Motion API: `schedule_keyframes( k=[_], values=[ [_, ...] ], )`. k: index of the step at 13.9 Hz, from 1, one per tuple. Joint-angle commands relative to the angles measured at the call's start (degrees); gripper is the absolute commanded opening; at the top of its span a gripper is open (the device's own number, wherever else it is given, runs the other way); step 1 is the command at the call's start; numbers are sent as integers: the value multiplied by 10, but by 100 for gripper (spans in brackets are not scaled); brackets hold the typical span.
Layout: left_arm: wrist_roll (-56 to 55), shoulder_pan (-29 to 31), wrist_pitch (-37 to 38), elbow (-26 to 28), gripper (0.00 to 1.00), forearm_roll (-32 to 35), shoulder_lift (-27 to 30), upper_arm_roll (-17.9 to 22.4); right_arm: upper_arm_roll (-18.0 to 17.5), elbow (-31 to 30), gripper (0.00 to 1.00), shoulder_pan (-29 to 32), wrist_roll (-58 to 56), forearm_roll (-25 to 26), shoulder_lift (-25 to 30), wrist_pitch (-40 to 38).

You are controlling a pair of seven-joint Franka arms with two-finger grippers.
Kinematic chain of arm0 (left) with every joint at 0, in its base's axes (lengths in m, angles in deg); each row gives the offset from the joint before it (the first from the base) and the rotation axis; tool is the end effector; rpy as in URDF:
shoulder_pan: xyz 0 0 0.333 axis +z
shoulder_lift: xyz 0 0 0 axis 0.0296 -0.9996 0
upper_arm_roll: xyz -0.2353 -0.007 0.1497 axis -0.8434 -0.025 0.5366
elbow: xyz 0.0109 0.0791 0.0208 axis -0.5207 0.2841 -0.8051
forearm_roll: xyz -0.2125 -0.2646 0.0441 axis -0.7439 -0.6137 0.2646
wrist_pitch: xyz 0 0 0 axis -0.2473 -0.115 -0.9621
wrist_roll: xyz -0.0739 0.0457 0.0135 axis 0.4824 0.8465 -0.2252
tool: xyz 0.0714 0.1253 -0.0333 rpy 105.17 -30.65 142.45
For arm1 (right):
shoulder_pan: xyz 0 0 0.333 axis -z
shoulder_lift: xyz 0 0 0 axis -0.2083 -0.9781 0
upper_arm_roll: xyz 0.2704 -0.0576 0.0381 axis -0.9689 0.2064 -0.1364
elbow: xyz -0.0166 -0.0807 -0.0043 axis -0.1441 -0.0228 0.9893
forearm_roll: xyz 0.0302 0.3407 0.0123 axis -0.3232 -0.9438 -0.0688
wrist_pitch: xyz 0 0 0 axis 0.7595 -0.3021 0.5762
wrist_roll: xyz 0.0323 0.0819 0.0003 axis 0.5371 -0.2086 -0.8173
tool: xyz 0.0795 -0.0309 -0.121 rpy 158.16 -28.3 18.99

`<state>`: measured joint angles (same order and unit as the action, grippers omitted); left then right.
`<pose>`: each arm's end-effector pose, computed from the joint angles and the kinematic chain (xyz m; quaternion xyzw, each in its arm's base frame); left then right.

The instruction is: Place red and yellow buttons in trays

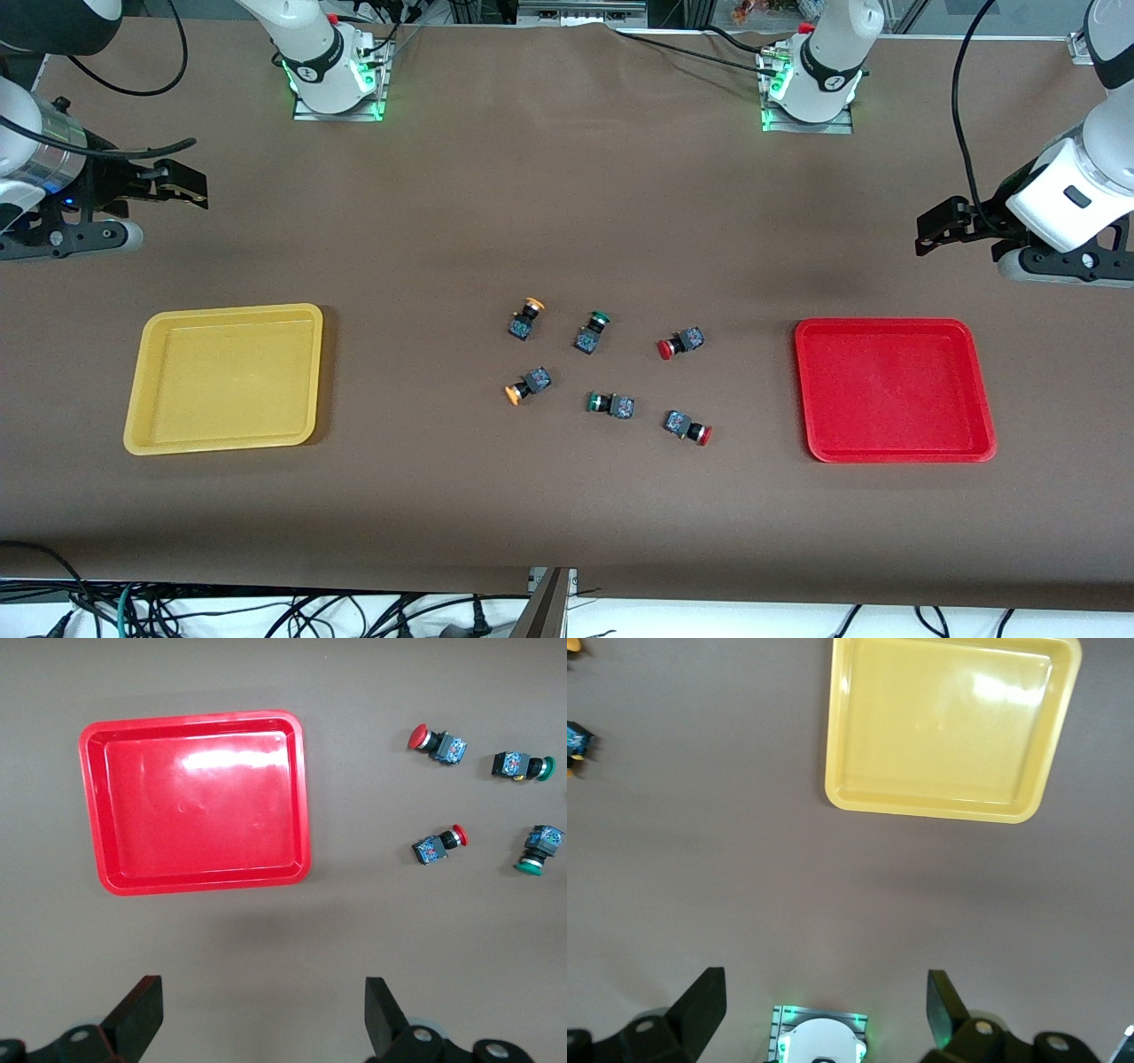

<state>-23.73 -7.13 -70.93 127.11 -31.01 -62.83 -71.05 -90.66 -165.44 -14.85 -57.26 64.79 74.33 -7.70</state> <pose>0.5239 -0.0402 0.5096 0.9994 -0.0224 -0.0256 0.0111 0.5034 0.0477 0.5135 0.9908 0.0738 -0.1111 0.0228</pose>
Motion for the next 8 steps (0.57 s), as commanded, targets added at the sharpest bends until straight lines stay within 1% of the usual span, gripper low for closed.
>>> schedule_keyframes(
  k=[1, 8],
  values=[
    [4, -3, -5, -1, 100, -8, 2, 4, -3, 10, 100, 12, 5, -16, -3, -1],
    [3, -2, -6, -2, 100, -6, -7, 5, -4, 10, 100, 12, 4, -15, -5, 8]
  ],
)
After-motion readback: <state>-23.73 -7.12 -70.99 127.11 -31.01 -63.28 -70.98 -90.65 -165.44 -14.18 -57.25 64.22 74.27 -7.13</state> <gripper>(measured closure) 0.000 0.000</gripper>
